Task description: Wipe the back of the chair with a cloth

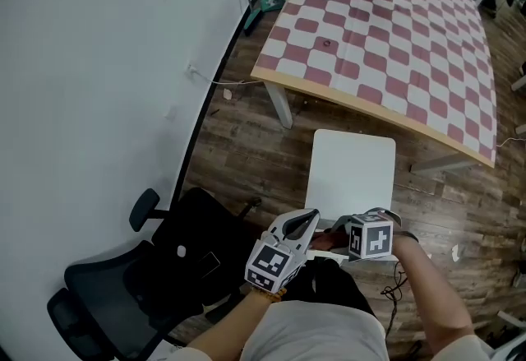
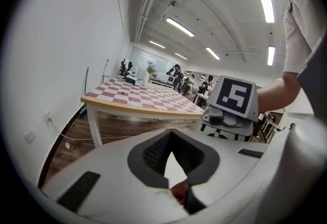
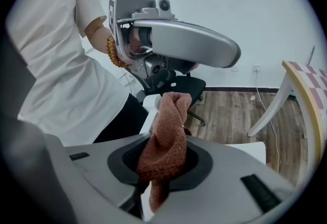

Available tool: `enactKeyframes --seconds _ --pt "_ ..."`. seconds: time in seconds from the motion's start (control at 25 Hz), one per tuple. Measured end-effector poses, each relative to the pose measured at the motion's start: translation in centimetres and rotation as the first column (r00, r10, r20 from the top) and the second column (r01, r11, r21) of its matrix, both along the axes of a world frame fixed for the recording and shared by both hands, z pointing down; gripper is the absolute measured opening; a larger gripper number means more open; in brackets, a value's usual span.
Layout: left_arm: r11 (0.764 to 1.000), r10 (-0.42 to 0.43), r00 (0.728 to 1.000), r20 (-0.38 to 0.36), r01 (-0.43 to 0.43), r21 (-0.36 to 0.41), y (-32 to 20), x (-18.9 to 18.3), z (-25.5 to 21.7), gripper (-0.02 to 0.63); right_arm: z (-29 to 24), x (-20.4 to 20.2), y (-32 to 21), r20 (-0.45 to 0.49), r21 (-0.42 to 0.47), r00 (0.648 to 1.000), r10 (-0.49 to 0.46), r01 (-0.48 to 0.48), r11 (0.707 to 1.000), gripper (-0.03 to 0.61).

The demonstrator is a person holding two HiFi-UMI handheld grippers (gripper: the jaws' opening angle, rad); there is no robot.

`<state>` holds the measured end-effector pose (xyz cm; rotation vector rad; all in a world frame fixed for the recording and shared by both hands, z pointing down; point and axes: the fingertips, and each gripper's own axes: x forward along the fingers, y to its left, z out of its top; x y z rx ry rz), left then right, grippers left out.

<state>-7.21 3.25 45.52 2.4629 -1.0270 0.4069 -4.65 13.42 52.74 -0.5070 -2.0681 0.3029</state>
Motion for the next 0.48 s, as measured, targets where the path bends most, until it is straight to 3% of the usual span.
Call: enactKeyframes --seconds 0.48 --pt "0.999 0.032 0.999 0.001 -0.032 0.01 0.3 1.2 -0.3 0.009 0.6 1.2 -0.2 -0.017 0.003 1.0 0.01 -0.01 1.0 0.101"
